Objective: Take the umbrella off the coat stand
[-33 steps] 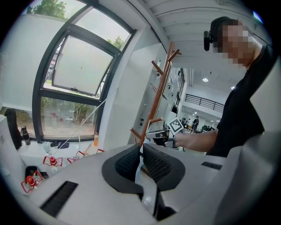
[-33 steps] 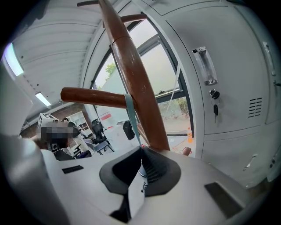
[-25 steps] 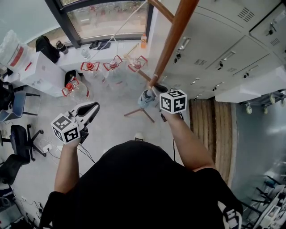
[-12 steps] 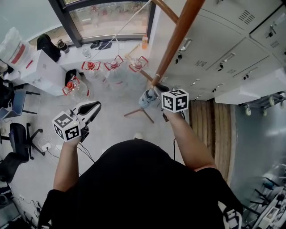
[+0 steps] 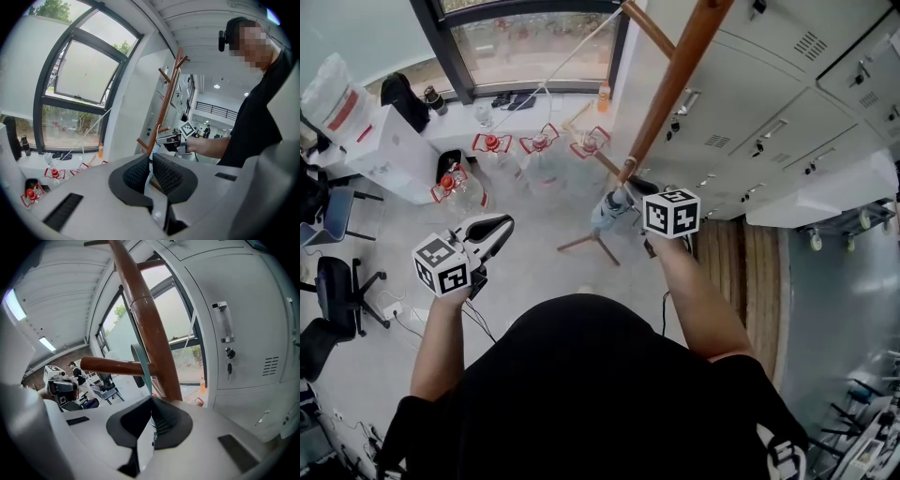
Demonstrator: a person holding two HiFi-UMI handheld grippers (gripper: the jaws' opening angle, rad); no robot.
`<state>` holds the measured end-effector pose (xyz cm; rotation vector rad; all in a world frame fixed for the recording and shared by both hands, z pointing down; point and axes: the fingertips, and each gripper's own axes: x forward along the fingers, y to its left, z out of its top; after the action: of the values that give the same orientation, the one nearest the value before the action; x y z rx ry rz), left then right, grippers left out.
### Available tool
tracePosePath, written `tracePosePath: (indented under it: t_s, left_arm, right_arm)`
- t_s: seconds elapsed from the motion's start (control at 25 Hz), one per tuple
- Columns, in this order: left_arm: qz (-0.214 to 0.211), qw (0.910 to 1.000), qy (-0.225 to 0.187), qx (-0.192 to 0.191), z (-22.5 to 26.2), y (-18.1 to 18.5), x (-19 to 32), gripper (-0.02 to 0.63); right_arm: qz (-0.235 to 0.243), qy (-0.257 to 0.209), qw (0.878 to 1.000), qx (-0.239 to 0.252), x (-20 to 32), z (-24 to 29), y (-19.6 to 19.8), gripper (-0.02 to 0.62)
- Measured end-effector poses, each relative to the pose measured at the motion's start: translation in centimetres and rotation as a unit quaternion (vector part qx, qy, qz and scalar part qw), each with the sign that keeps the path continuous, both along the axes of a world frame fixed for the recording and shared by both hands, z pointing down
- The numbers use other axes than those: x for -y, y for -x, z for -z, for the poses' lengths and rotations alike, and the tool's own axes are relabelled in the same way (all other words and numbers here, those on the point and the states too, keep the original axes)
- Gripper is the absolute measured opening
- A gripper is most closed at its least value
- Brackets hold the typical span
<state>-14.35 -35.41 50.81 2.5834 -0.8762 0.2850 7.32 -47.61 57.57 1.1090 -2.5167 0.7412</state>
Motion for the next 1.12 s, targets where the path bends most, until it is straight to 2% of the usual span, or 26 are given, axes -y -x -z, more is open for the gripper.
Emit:
tracePosePath:
  t_s: [1.12]
  left_arm:
    - [-0.003, 0.9996, -0.021, -0.019, 1.9, 1.4, -3.6, 0.031]
  right_arm:
    - [-0.007, -0.014, 1.0, -0.008, -4.0, 2.6, 0.6, 0.017]
